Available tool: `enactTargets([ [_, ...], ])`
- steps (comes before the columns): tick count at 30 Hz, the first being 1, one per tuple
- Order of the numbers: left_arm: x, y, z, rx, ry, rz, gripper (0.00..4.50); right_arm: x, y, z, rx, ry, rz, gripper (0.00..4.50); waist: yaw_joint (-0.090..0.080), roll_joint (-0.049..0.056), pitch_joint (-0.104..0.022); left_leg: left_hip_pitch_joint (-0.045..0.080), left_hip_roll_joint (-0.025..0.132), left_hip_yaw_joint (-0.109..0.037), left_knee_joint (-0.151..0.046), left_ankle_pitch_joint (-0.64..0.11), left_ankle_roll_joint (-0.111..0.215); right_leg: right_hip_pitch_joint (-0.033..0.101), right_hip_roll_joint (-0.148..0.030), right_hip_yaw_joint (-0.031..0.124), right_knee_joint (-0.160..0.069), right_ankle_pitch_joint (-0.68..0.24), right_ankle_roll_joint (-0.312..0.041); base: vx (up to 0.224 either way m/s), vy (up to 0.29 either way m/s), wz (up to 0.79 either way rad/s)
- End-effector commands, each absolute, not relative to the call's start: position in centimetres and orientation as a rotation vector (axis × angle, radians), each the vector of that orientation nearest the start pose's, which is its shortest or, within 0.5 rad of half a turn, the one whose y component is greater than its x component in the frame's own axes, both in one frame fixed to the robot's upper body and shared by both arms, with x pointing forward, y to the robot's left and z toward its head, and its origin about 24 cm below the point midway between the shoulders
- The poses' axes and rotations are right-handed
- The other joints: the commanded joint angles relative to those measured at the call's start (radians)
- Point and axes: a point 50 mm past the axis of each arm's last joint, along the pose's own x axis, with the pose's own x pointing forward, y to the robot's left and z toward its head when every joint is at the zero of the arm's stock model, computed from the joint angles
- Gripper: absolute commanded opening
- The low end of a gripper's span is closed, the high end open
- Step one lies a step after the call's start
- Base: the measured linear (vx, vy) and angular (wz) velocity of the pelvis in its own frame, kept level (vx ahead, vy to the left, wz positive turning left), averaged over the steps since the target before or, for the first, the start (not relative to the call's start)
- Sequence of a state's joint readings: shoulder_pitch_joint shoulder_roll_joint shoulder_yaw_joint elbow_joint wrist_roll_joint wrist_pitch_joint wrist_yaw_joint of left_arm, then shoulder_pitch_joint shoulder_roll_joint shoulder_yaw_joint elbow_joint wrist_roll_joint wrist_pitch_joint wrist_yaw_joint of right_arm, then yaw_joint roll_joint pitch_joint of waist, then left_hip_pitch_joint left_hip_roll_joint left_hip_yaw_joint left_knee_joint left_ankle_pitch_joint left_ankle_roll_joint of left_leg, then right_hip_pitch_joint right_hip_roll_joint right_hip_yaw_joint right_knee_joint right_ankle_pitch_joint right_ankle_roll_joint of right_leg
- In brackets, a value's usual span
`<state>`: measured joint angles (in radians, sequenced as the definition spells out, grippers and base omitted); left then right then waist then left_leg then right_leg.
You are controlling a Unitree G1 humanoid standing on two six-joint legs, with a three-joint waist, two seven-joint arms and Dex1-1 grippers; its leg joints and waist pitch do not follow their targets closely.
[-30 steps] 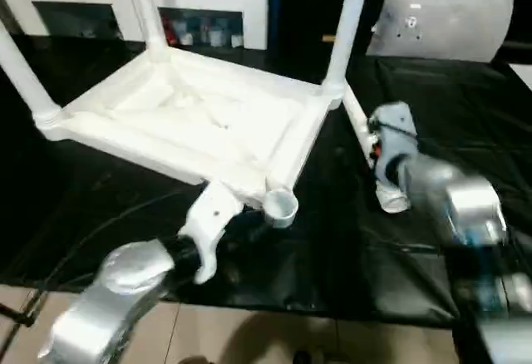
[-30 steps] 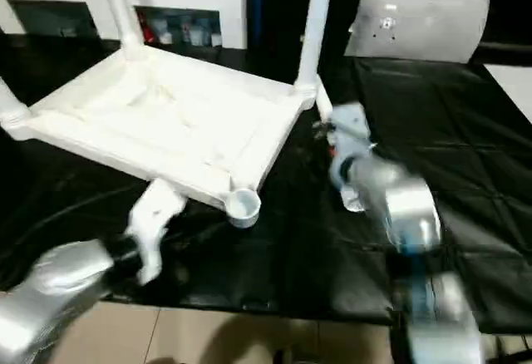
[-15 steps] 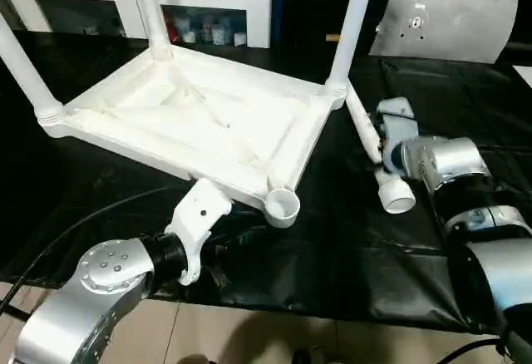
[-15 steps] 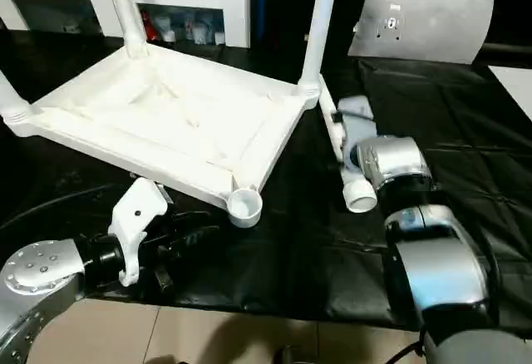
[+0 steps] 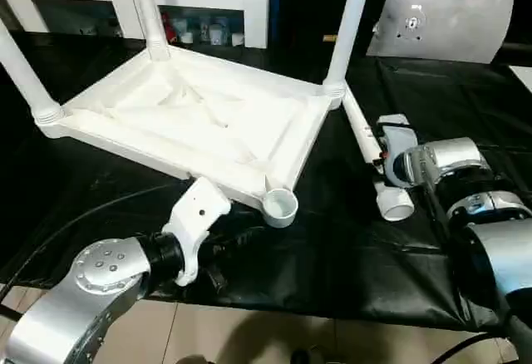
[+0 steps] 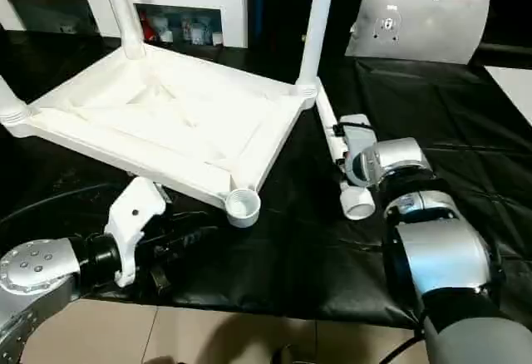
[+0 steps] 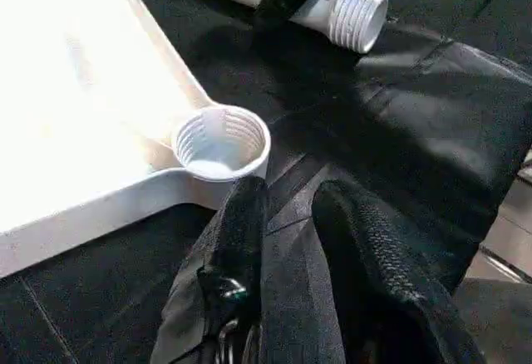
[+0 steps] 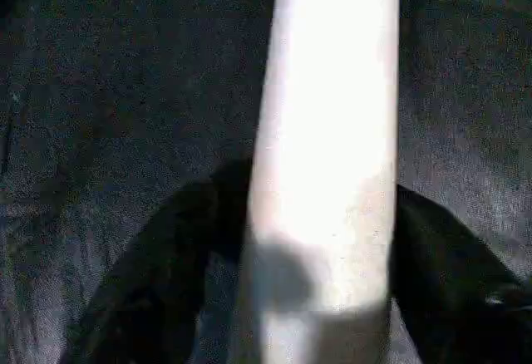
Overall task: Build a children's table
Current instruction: Pick table leg
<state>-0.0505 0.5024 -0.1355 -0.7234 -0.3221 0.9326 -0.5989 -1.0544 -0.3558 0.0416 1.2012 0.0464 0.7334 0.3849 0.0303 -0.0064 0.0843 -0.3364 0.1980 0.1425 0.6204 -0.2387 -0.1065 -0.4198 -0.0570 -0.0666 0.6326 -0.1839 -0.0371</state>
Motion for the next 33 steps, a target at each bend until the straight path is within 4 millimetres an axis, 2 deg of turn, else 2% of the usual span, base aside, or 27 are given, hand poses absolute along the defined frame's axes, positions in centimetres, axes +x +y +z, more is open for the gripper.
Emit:
enactTargets([
  [1,20.5,13.0,12.0,0.226,0.336,-0.907,1.56,37.6,-20.5,7.3,-0.063,0.911,0.187,2.79,-0.002,-0.002,-0.065,-0.024,0.008,0.018,-0.062,-0.046,0.044,0.069,-0.056,0.045,-0.064,-0.162,-0.257,0.0,0.0,0.0],
  [2,20.5,13.0,12.0,0.226,0.336,-0.908,1.56,37.5,-20.5,7.3,-0.061,0.912,0.187,2.79,-0.001,-0.002,-0.066,-0.024,0.008,0.017,-0.062,-0.04,0.046,0.07,-0.056,0.045,-0.063,-0.153,-0.258,0.0,0.0,0.0],
  [3,20.5,13.0,12.0,0.227,0.337,-0.908,1.56,37.5,-20.6,7.3,-0.051,0.912,0.187,2.51,-0.001,-0.002,-0.067,-0.024,0.009,0.017,-0.062,-0.036,0.047,0.071,-0.057,0.045,-0.062,-0.147,-0.261,0.0,0.0,0.0],
  [5,20.5,12.9,12.0,0.23,0.337,-0.91,1.56,37.4,-20.8,7.3,-0.024,0.91,0.181,2.45,0.0,-0.003,-0.069,-0.023,0.008,0.018,-0.061,-0.034,0.049,0.071,-0.056,0.045,-0.061,-0.142,-0.264,0.0,0.0,0.0],
  [9,20.6,12.9,12.0,0.229,0.334,-0.91,1.56,37.3,-21.3,7.2,0.039,0.897,0.157,2.03,-0.001,-0.002,-0.069,-0.024,0.008,0.017,-0.06,-0.033,0.05,0.071,-0.057,0.044,-0.061,-0.138,-0.266,0.0,0.0,0.0],
  [14,20.9,12.9,12.1,0.234,0.307,-0.891,1.56,37.4,-22.3,7.4,0.179,0.829,0.089,1.91,0.002,-0.003,-0.071,-0.023,0.007,0.019,-0.06,-0.032,0.051,0.072,-0.055,0.044,-0.061,-0.137,-0.256,0.0,0.0,0.0],
  [16,21.1,12.9,12.2,0.238,0.283,-0.874,1.56,37.7,-22.7,8.0,0.308,0.761,0.072,1.88,0.002,-0.003,-0.072,-0.023,0.006,0.019,-0.059,-0.031,0.053,0.072,-0.054,0.043,-0.06,-0.131,-0.254,0.0,0.0,0.0],
  [17,21.1,12.9,12.2,0.238,0.283,-0.874,1.56,37.7,-22.7,8.0,0.308,0.761,0.072,1.88,0.003,-0.003,-0.073,-0.023,0.006,0.02,-0.059,-0.03,0.055,0.073,-0.054,0.042,-0.06,-0.126,-0.254,0.0,0.0,0.0],
  [18,21.4,13.1,12.3,0.269,0.256,-0.833,1.56,37.9,-23.2,8.7,0.425,0.673,0.082,1.87,0.004,-0.003,-0.075,-0.024,0.006,0.019,-0.058,-0.028,0.059,0.073,-0.053,0.042,-0.059,-0.122,-0.255,0.0,0.0,0.0],
  [21,21.5,13.2,12.2,0.274,0.252,-0.822,1.56,38.2,-23.4,9.3,0.476,0.599,0.087,1.87,0.005,-0.004,-0.073,-0.026,0.005,0.02,-0.057,-0.03,0.07,0.073,-0.055,0.041,-0.063,-0.136,-0.25,0.0,0.0,0.0],
  [22,21.6,13.2,12.2,0.272,0.243,-0.812,1.56,38.6,-24.1,10.5,0.541,0.434,0.078,1.86,0.004,-0.005,-0.075,-0.026,0.005,0.02,-0.057,-0.026,0.071,0.074,-0.055,0.041,-0.062,-0.134,-0.248,0.0,0.0,0.0],
  [23,21.6,13.2,12.3,0.272,0.243,-0.812,1.56,38.7,-24.2,10.6,0.544,0.424,0.077,1.86,0.008,-0.006,-0.074,-0.025,0.005,0.022,-0.057,-0.027,0.074,0.074,-0.056,0.042,-0.065,-0.136,-0.241,0.0,0.0,0.0],
  [24,21.8,13.1,12.4,0.258,0.226,-0.798,1.56,38.9,-24.4,12.0,0.575,0.271,0.107,1.86,0.011,-0.007,-0.077,-0.026,0.006,0.022,-0.056,0.001,0.083,0.075,-0.054,0.042,-0.06,-0.105,-0.243,0.0,0.0,0.0],
  [25,22.0,13.1,12.6,0.245,0.21,-0.783,1.56,38.8,-24.5,13.0,0.597,0.176,0.136,1.86,0.011,-0.004,-0.076,-0.027,0.007,0.021,-0.055,0.007,0.086,0.073,-0.055,0.042,-0.058,-0.095,-0.244,0.0,0.0,0.0],
  [26,22.3,13.0,12.7,0.229,0.191,-0.764,1.56,38.5,-24.4,14.2,0.631,0.083,0.189,1.86,0.012,-0.007,-0.08,-0.028,0.006,0.021,-0.053,0.028,0.097,0.076,-0.053,0.043,-0.055,-0.066,-0.244,0.0,0.0,0.0],
  [27,22.8,12.9,13.0,0.189,0.168,-0.737,1.56,37.5,-23.9,15.8,0.683,-0.048,0.314,1.86,0.013,-0.007,-0.078,-0.029,0.006,0.021,-0.055,0.032,0.105,0.076,-0.052,0.043,-0.058,-0.061,-0.241,0.0,0.0,0.0],
  [28,23.0,12.8,13.2,0.161,0.154,-0.725,1.56,36.8,-23.4,16.4,0.698,-0.096,0.388,1.86,0.013,-0.008,-0.084,-0.03,0.007,0.019,-0.052,0.061,0.123,0.08,-0.05,0.046,-0.05,-0.009,-0.234,0.0,0.0,0.0],
  [29,23.2,12.7,13.4,0.141,0.143,-0.716,1.56,36.3,-23.1,16.7,0.705,-0.126,0.44,1.86,0.014,-0.009,-0.082,-0.031,0.006,0.017,-0.054,0.072,0.129,0.08,-0.048,0.045,-0.051,0.003,-0.234,0.0,0.0,0.0],
  [30,23.6,12.5,13.7,0.085,0.12,-0.699,1.56,35.2,-22.3,17.3,0.733,-0.181,0.535,1.86,0.013,-0.011,-0.086,-0.032,0.007,0.016,-0.053,0.081,0.142,0.079,-0.05,0.043,-0.052,-0.005,-0.241,0.0,0.0,0.0],
  [32,23.8,12.4,13.9,0.049,0.108,-0.69,1.56,34.5,-21.9,17.6,0.75,-0.214,0.589,1.86,0.014,-0.011,-0.079,-0.034,0.005,0.02,-0.055,0.053,0.139,0.075,-0.048,0.044,-0.063,-0.054,-0.236,0.0,0.0,0.0],
  [33,24.4,12.1,14.6,-0.034,0.066,-0.68,1.56,32.7,-20.6,17.9,0.787,-0.256,0.736,1.86,0.016,-0.012,-0.077,-0.033,0.004,0.021,-0.056,0.039,0.135,0.075,-0.049,0.044,-0.069,-0.083,-0.229,0.0,0.0,0.0],
])
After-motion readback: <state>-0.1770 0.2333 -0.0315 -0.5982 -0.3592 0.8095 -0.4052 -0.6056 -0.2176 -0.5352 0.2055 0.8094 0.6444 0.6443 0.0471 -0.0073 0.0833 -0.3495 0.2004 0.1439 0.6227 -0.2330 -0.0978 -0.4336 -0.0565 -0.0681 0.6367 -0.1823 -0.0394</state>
